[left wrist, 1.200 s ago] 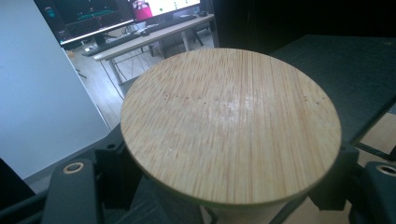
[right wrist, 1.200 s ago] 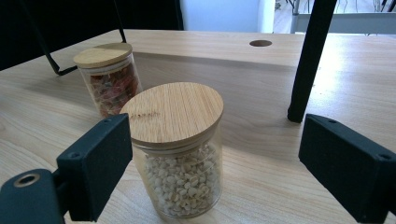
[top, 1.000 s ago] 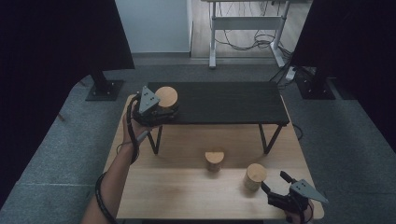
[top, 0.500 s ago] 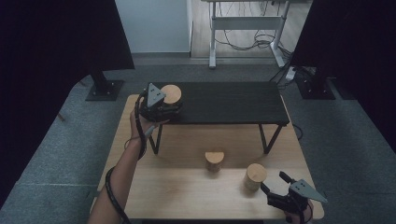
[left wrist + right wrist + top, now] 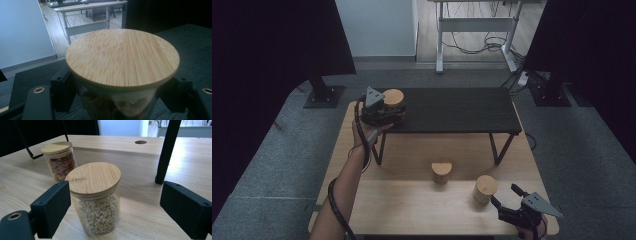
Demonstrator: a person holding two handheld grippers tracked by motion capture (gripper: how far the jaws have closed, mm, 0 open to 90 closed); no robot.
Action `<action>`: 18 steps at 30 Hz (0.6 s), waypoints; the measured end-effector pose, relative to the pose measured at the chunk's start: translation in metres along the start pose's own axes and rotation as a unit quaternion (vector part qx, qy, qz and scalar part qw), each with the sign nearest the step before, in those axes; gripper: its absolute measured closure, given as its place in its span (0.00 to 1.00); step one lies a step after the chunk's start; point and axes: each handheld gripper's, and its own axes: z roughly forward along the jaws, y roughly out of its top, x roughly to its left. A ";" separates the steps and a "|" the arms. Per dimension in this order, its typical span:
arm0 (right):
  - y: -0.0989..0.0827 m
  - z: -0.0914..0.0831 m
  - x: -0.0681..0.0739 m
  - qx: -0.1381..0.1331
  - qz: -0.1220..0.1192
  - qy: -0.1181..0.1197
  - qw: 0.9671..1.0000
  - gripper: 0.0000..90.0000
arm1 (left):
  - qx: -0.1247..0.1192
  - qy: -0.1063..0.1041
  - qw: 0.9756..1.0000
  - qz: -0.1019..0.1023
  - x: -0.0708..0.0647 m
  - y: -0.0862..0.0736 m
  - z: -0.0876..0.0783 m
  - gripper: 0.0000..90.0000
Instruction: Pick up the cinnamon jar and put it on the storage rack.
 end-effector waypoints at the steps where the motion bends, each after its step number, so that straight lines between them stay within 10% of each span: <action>1: 0.000 0.000 0.000 0.000 0.000 0.000 1.000 0.10 | 0.001 0.001 1.000 0.002 -0.001 0.000 0.000 0.28; 18: 0.000 0.000 0.001 0.001 -0.001 -0.001 1.000 0.10 | 0.008 0.007 1.000 0.013 -0.003 0.000 -0.003 0.25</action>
